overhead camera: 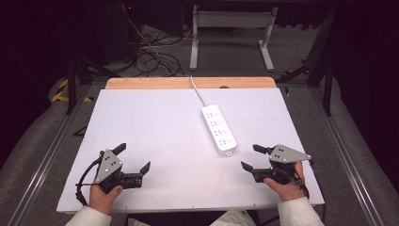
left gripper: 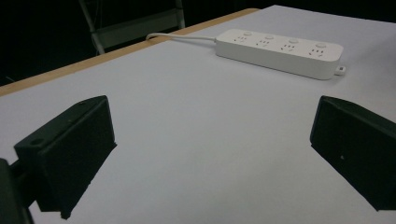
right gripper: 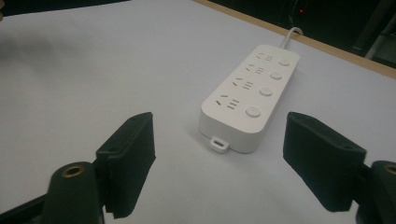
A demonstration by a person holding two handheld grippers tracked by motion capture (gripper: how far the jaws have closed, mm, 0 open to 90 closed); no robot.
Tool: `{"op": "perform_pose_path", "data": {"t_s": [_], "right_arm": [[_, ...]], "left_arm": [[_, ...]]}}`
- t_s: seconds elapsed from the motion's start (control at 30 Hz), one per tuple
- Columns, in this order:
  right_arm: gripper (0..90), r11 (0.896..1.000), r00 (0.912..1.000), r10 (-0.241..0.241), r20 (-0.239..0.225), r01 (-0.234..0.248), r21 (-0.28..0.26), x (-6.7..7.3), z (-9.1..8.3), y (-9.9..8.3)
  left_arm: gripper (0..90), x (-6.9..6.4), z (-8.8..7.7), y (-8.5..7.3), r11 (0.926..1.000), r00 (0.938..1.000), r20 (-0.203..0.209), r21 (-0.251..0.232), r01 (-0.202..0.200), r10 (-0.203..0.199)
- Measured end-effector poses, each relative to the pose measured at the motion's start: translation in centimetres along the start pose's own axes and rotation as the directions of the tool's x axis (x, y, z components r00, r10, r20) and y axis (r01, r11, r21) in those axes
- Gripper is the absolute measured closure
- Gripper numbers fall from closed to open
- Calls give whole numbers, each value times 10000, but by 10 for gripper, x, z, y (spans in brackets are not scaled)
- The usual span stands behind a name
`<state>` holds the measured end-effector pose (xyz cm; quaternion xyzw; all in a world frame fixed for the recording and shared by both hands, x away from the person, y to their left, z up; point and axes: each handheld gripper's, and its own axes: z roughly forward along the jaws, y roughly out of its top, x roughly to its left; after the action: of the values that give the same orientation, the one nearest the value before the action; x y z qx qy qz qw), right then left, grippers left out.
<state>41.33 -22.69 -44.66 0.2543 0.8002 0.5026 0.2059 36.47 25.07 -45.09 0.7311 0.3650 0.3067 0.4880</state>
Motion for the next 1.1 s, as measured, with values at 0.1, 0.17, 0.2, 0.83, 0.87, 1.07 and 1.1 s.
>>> {"op": "perform_pose_path", "data": {"t_s": [0.1,0.17,0.2,0.83,0.87,1.07,1.1], "right_arm": [[276,9999,9999,-104,-6,104,-6,1,1,1],[285,9998,9999,-167,-15,167,75,1,1,2],[295,9999,9999,-146,-24,146,67,1,1,2],[759,9964,9993,-247,-263,268,804,-4,-4,18],[782,9958,9995,-175,-256,197,889,-4,-3,20],[900,9957,9973,76,-726,-8,929,-8,2,29],[900,9944,9970,96,-771,-14,1057,-10,4,34]], "left_arm": [[4,1,0,0,9999,9999,65,1,125,-125],[4,1,0,0,10000,10000,1,-5,-25,25],[4,1,0,0,10000,10000,1,-5,-25,25],[4,0,-2,0,9996,9992,-269,-2,-286,286],[4,0,-2,0,9996,9992,-269,-2,-286,286],[4,0,-2,0,9995,9991,-268,18,-324,324],[4,0,-2,0,9994,9990,-280,18,-344,344]]}}
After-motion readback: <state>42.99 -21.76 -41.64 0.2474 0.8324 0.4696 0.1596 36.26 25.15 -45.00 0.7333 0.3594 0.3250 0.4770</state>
